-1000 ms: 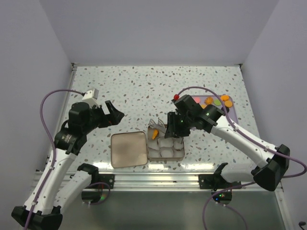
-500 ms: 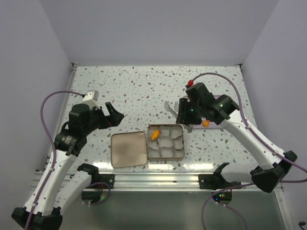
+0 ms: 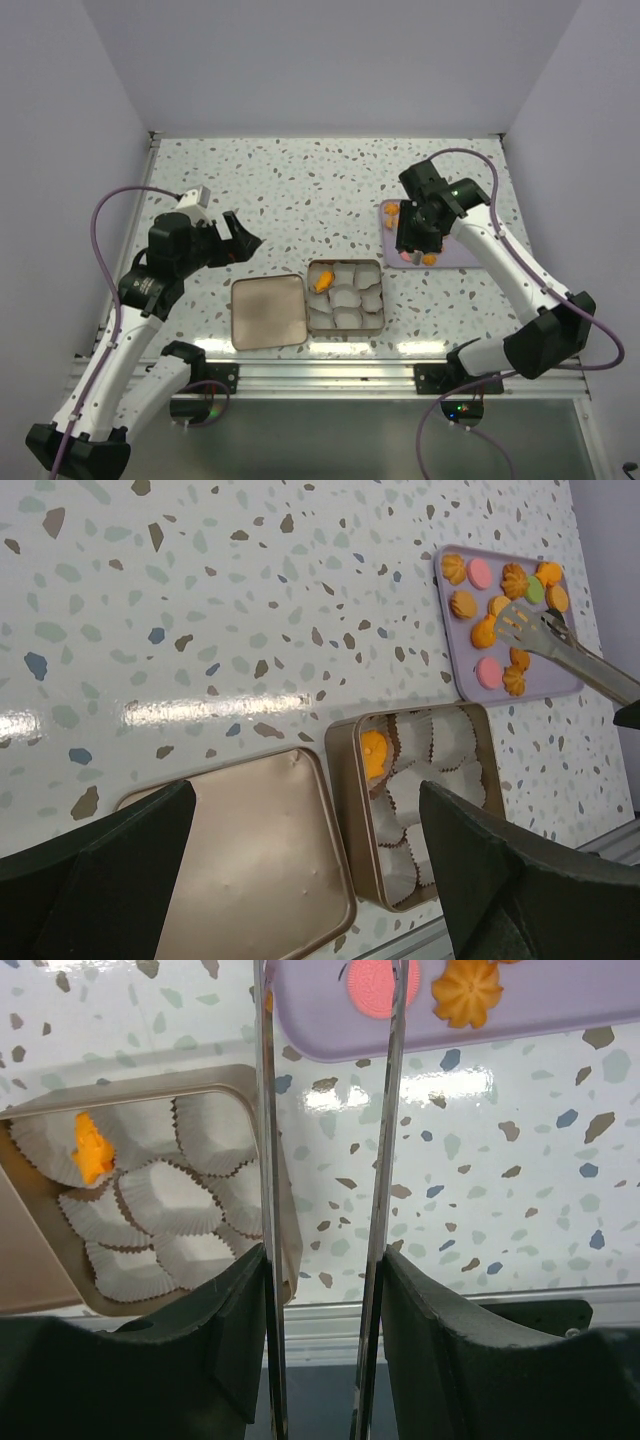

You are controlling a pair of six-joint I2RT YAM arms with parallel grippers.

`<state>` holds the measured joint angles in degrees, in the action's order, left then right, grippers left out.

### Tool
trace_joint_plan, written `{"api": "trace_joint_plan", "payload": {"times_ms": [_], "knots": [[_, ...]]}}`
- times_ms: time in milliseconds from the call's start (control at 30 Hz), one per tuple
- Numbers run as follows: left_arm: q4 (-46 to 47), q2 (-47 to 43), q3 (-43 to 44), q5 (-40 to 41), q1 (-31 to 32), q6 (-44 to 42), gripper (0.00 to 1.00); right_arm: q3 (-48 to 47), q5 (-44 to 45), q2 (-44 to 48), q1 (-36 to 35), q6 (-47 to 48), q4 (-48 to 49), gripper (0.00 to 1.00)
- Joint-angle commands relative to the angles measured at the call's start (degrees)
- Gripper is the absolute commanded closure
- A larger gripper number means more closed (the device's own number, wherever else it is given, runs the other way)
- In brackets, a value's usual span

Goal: Pack the cookies

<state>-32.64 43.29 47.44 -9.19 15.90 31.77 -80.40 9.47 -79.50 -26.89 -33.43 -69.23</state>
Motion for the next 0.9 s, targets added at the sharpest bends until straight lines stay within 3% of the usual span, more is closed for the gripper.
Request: {"api": "trace_joint_plan", "payload": {"times_ms": [0, 867], "knots": [[2.1, 0.0, 1.9, -1.1, 0.3, -2.1, 0.00, 0.2, 1.3, -1.7, 0.9, 0.4, -0.2, 0.52], [3.4, 6.9, 4.1, 0.8, 0.3, -6.6, 0.00, -0.5, -1.6, -13.3, 5.0, 0.6, 4.7, 0.51]]}}
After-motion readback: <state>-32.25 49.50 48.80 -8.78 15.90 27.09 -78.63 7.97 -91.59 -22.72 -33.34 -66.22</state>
